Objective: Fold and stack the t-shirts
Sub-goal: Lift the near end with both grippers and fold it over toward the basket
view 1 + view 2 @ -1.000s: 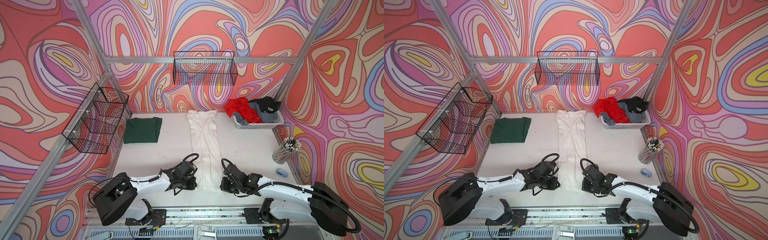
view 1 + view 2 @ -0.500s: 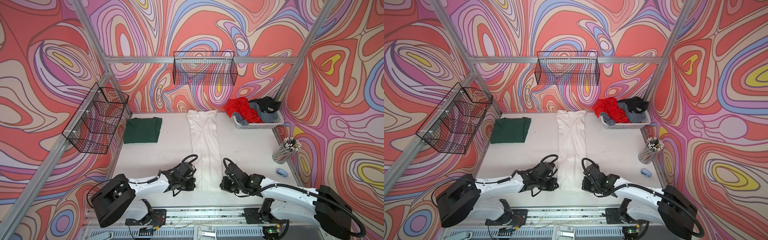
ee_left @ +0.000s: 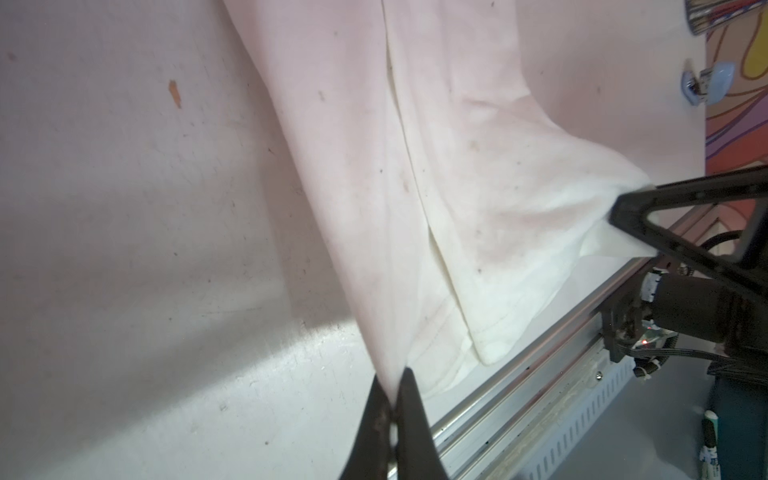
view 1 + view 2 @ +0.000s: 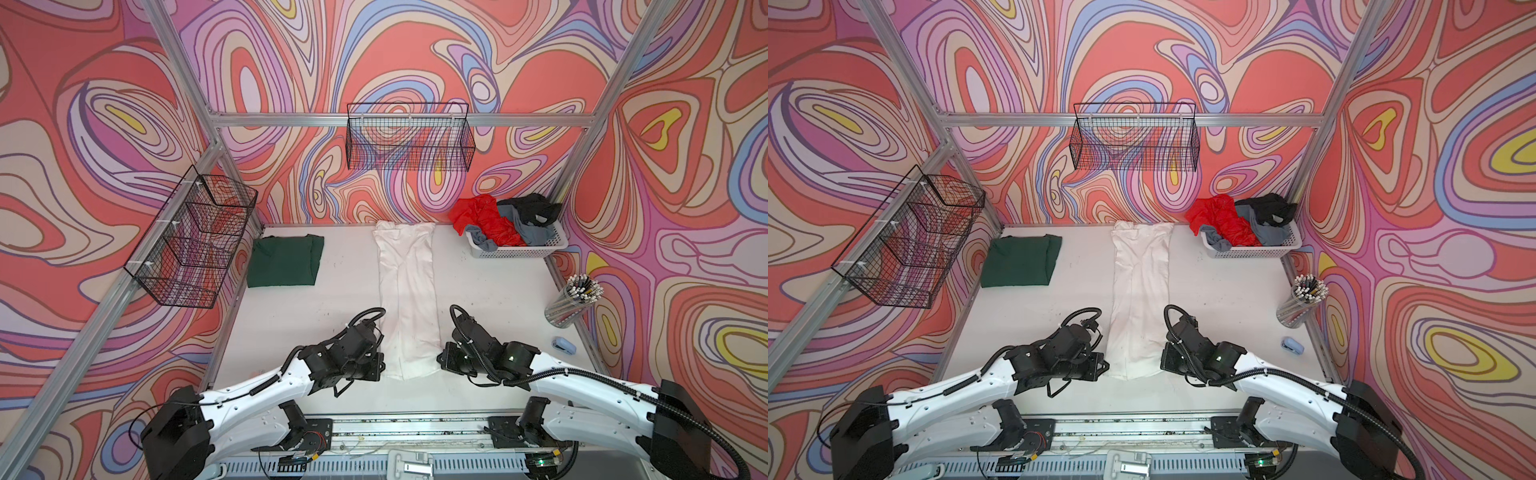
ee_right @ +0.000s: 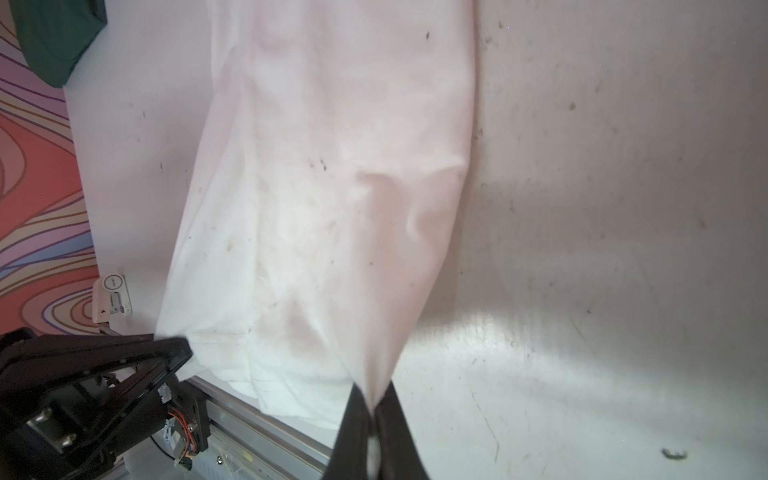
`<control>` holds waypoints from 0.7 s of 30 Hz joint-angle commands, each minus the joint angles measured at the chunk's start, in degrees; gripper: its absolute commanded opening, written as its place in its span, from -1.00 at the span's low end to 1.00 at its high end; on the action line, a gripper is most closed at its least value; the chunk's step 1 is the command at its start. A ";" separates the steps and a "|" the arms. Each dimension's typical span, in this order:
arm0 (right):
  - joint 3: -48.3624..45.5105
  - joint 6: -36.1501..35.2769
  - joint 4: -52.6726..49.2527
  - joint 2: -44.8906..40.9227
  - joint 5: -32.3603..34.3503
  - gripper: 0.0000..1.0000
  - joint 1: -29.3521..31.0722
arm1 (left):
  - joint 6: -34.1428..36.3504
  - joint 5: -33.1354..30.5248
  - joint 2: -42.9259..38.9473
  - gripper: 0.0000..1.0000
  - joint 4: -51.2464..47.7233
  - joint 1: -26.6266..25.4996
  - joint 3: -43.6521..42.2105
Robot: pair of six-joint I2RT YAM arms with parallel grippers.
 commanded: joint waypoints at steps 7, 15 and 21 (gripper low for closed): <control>2.47 2.10 -1.22 -2.50 3.06 -1.00 0.34 | -1.51 -4.74 -0.62 -1.00 -6.20 -0.25 3.44; 7.21 3.41 -3.39 0.72 7.44 -1.00 0.35 | -0.31 -9.29 3.20 -1.00 -9.25 -0.07 9.42; 11.97 2.53 -4.93 4.51 11.91 -1.00 0.31 | 1.60 -9.29 6.79 -1.00 -9.77 3.95 13.96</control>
